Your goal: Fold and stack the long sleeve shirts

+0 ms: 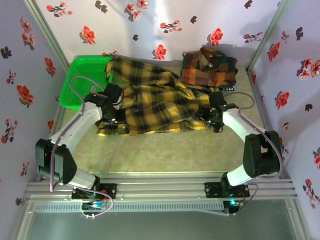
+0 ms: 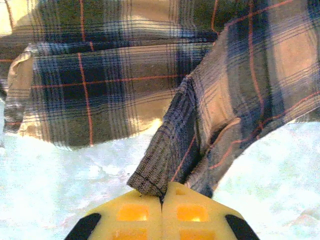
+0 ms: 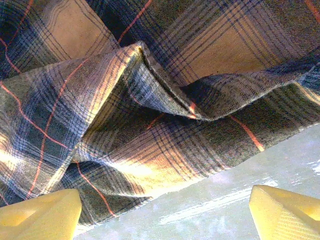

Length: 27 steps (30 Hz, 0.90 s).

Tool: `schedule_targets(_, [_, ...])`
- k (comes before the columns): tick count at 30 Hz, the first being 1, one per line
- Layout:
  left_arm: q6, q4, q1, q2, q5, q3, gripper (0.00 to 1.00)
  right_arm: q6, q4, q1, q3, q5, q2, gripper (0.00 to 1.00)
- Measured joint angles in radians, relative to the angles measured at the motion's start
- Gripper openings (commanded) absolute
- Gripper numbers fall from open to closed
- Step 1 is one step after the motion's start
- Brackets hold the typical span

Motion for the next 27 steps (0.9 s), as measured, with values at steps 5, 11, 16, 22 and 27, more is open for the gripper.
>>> schedule_targets(5, [0.032, -0.006, 0.037, -0.004, -0.001, 0.000, 0.00, -0.001, -0.001, 0.000, 0.010, 0.003, 0.026, 0.88])
schedule_targets(11, [0.072, -0.025, 0.066, 0.021, -0.036, -0.001, 0.00, -0.004, -0.008, 0.000, 0.014, 0.007, 0.035, 0.88])
schedule_targets(16, [0.100, -0.025, 0.080, 0.074, -0.066, -0.001, 0.00, -0.011, -0.012, 0.000, 0.030, 0.007, 0.040, 0.87])
schedule_targets(22, [0.126, -0.024, 0.080, 0.183, -0.106, 0.013, 0.00, -0.012, -0.016, 0.000, 0.039, 0.006, 0.043, 0.87])
schedule_targets(27, [0.156, -0.024, 0.080, 0.274, -0.154, 0.056, 0.00, -0.027, -0.028, 0.000, 0.066, 0.005, 0.043, 0.87])
